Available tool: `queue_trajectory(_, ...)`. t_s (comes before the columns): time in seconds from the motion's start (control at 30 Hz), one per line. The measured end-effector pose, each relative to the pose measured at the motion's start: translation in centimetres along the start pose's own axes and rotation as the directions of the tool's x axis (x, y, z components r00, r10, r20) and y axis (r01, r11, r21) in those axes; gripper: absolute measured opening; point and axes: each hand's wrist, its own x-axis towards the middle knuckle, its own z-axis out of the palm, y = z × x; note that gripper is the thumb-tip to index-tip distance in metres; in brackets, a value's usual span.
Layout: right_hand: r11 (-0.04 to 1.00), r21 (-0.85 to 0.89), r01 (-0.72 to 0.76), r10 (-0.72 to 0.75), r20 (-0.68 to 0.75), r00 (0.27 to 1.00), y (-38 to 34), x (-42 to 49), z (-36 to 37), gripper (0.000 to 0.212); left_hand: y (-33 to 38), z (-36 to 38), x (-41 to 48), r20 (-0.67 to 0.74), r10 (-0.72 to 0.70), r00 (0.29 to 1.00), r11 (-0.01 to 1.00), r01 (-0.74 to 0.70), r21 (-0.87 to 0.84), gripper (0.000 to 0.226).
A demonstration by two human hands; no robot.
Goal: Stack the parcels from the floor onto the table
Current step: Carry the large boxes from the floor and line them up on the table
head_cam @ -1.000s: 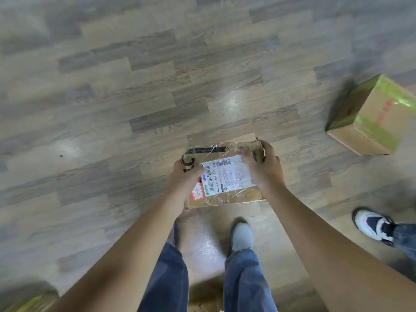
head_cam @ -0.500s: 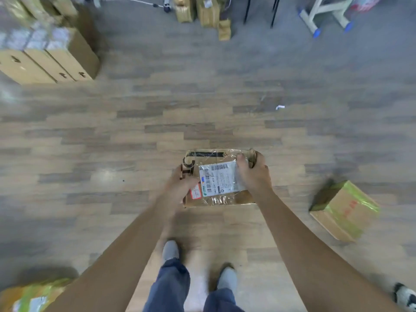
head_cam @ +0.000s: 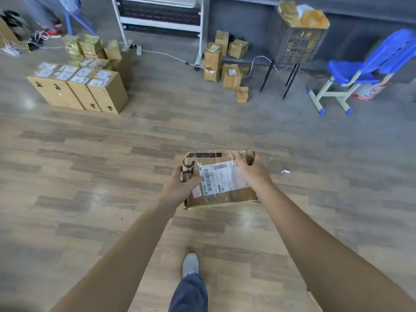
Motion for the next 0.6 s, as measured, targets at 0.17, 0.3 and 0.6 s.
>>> queue_trajectory(0.17,0.998,-0.020,0.054,-0.054,-0.009,0.998,-6.4,5.8,0.2,0.028,4.7,-2.0,6.2,0.039,0.058,0.998,0.993,-0.054,-0.110,0.055)
queue_trajectory(0.3,0.998,-0.013,0.061,-0.061,0.000,0.998,-10.1,9.9,0.7,0.028,8.1,-3.2,10.2,-0.004,0.070,0.998,0.983,-0.069,-0.169,0.054)
queue_trajectory(0.6,0.999,-0.002,0.049,-0.048,0.126,0.991,-17.6,21.4,2.9,0.032,15.3,-5.4,20.0,-0.182,0.065,0.981,0.987,-0.089,-0.130,0.047)
